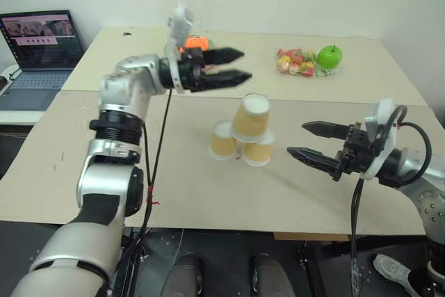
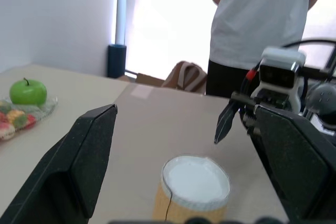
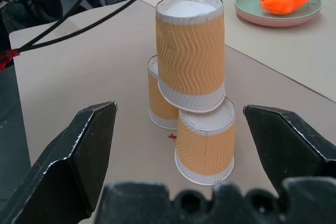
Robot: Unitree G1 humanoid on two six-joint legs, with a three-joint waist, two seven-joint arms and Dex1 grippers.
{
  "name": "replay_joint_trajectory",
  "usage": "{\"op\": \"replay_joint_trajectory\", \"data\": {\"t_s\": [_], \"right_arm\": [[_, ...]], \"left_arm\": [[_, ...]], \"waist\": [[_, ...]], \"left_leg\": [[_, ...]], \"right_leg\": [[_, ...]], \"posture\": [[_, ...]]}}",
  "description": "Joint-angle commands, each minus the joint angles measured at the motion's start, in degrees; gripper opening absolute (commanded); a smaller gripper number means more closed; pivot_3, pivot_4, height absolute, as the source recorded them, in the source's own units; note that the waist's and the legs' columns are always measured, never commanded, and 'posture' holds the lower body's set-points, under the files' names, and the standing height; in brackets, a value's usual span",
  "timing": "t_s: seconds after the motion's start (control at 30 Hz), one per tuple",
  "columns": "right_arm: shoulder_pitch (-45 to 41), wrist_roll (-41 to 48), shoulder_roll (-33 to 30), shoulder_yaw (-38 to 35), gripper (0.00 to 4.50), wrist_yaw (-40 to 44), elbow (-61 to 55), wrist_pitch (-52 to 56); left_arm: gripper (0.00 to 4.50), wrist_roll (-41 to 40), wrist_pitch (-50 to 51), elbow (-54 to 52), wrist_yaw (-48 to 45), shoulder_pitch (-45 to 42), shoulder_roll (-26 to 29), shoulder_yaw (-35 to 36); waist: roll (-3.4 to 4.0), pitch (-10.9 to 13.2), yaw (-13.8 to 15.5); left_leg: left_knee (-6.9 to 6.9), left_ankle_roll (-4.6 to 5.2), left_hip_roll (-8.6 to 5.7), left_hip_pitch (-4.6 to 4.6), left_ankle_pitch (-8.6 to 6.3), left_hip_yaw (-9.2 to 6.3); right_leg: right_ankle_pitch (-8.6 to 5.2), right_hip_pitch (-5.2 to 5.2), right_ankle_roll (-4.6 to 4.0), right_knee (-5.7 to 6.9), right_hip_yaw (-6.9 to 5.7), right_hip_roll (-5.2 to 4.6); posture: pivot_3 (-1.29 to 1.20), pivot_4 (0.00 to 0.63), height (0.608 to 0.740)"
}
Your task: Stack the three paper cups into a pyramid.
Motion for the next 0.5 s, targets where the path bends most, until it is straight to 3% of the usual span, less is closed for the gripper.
{"op": "replay_joint_trajectory", "data": {"t_s": [0.03, 0.23, 0.3, 0.5], "right_arm": [[-0.62, 1.16, -0.84, -2.24, 4.50, 0.29, -0.31, -0.90], [1.99, -2.27, 0.56, -4.29, 4.50, -3.83, 1.54, -2.65], [2.75, -4.47, 1.95, -5.64, 4.50, -8.00, 2.99, -3.69], [6.44, -12.76, 6.48, -9.80, 4.50, -20.18, 5.38, -7.52]], "left_arm": [[4.47, -3.60, 5.04, -6.99, 6.39, 4.37, 2.89, 5.04], [4.47, -0.31, 3.14, -16.09, 23.12, 17.93, 3.67, 10.41], [4.47, 1.56, 2.75, -17.37, 31.41, 20.91, 2.76, 12.05], [4.47, -0.37, 4.60, -24.46, 41.84, 30.11, 0.66, 16.02]], "waist": [[0.01, 0.00, -0.14], [0.01, -0.01, -0.12], [-0.01, 0.00, 0.06], [-0.04, 0.00, 0.69]], "left_leg": [[0.00, 0.00, 0.00, 0.02, 0.00, 0.00], [-0.03, -0.05, 0.01, 0.12, 0.03, -0.02], [-0.03, -0.05, 0.00, 0.11, 0.03, -0.02], [-0.01, -0.09, -0.02, 0.08, 0.05, -0.01]], "right_leg": [[0.00, 0.01, 0.00, 0.00, 0.01, 0.00], [0.00, 0.09, 0.00, 0.03, 0.04, 0.00], [0.00, 0.08, 0.00, 0.04, 0.03, 0.00], [0.02, 0.09, 0.01, 0.04, 0.01, -0.03]], "posture": [[0.00, 0.150, 0.676], [0.00, 0.150, 0.676], [0.00, 0.150, 0.676], [0.00, 0.150, 0.676]]}}
